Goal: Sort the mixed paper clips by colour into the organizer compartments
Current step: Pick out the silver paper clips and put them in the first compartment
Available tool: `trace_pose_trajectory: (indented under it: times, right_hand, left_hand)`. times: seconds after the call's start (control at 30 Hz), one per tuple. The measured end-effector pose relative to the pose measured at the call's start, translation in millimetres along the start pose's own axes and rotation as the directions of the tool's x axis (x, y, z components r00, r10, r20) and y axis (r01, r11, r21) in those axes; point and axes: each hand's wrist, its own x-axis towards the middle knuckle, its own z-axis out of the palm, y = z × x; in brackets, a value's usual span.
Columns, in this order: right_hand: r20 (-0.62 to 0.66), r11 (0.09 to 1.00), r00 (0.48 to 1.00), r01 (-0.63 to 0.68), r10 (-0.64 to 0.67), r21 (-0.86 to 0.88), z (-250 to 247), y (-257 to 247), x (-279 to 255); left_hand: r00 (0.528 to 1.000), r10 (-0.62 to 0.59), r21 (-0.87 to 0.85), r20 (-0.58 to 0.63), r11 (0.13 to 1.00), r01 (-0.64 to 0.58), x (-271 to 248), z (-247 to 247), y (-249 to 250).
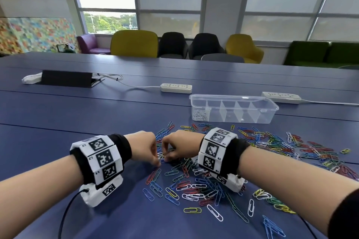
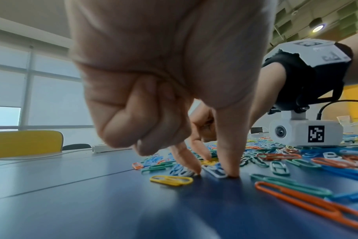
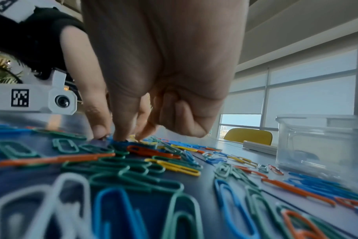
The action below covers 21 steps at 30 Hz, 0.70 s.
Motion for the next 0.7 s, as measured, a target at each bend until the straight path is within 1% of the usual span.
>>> trace_pose_trajectory:
  times: [0.1,0.17,0.33,0.43,0.47,0.5,0.53,0.57,0.6,0.63,0.67,0.7]
  right_hand:
    - [0.006,0.999,1.000,0.001,0.000,-0.032,1.8,0.1,3.1]
    - [0.030,0.998,1.000,-0.008,0.010,-0.066,1.6,1.5,3.4]
    - [0.062,0.990,0.995,-0.071,0.079,-0.120,0.9,13.4,-0.4]
    - [0.000,0.991,0.996,-0.089,0.089,-0.096,-4.8,19.1,-3.5]
    - [-0.037,0.994,0.996,-0.085,0.083,-0.069,-7.4,19.2,-3.0]
    - [-0.069,0.997,0.995,-0.074,0.071,-0.037,-9.8,18.2,-2.2]
    - [-0.089,0.998,0.994,-0.057,0.057,-0.001,-11.9,15.9,-0.1]
    - [-0.093,0.999,0.995,-0.040,0.042,0.029,-13.1,12.4,2.2]
    - [-0.079,0.998,0.996,-0.025,0.029,0.050,-13.9,8.3,5.1]
    - [-0.051,0.998,0.999,-0.016,0.019,0.061,-12.9,4.1,8.7]
    - [-0.013,0.998,1.000,-0.014,0.015,0.060,-10.7,0.0,12.6]
    - [0.024,0.998,1.000,-0.021,0.020,0.054,-6.9,-3.6,17.3]
  left_hand:
    - [1.000,0.010,0.002,0.003,1.000,-0.010,2.5,-2.1,3.7]
    - [1.000,0.013,0.002,0.026,1.000,-0.014,3.8,-3.1,4.7]
    - [0.997,-0.018,0.008,0.074,1.000,0.018,4.1,-1.5,3.0]
    - [0.993,-0.051,-0.017,0.105,0.998,0.053,2.8,-6.8,-1.7]
    - [0.990,-0.079,-0.064,0.112,0.994,0.087,2.8,-9.9,-4.6]
    - [0.986,-0.111,-0.178,0.128,0.975,0.133,2.2,-13.3,-7.1]
    - [0.978,-0.132,-0.350,0.163,0.919,0.182,1.0,-17.2,-10.2]
    - [0.971,-0.123,-0.530,0.204,0.820,0.215,-0.3,-21.1,-13.9]
    - [0.966,-0.092,-0.689,0.240,0.685,0.237,-1.6,-25.0,-17.7]
    - [0.963,-0.049,-0.812,0.266,0.528,0.251,-2.7,-28.2,-21.5]
    - [0.961,-0.003,-0.890,0.277,0.377,0.258,-3.3,-30.5,-25.5]
    - [0.961,0.037,-0.935,0.273,0.248,0.256,-3.1,-31.6,-29.3]
